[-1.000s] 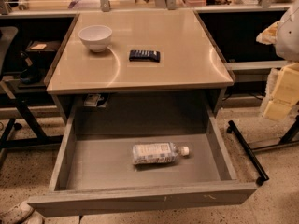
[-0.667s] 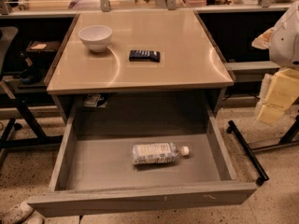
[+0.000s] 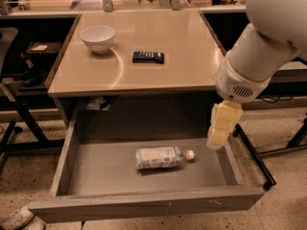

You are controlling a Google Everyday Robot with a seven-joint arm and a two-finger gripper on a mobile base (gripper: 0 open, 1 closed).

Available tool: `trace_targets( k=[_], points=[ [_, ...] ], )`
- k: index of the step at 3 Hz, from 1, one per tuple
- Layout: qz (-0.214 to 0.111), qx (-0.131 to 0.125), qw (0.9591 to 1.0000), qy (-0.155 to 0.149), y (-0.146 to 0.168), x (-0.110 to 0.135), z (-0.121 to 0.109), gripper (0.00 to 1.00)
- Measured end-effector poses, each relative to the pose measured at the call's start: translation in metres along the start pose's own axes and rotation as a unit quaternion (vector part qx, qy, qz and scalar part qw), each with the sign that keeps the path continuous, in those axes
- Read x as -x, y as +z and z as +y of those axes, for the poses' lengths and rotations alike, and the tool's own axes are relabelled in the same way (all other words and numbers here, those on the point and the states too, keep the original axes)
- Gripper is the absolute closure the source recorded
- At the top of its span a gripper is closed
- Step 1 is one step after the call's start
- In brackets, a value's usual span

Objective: Pick blue plastic bottle from top drawer and place on counter

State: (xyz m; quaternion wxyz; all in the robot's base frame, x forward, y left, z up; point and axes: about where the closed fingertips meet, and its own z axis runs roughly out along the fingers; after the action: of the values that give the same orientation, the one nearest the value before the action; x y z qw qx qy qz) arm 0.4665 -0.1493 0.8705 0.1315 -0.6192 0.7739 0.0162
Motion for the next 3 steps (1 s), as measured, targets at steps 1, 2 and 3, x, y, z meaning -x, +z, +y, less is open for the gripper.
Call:
trace_targets(
  k=[1,2,3],
  points=[
    [-0.015,0.025,0.9995,-0.007,0.049,0.024,0.008,0.0],
    [-0.016,0.024,0.9995,-0.008,0.052,0.025,0.008,0.0],
    [-0.024,0.041,0.9988,-0.008,0.074,0.031,0.018,0.0]
  ],
)
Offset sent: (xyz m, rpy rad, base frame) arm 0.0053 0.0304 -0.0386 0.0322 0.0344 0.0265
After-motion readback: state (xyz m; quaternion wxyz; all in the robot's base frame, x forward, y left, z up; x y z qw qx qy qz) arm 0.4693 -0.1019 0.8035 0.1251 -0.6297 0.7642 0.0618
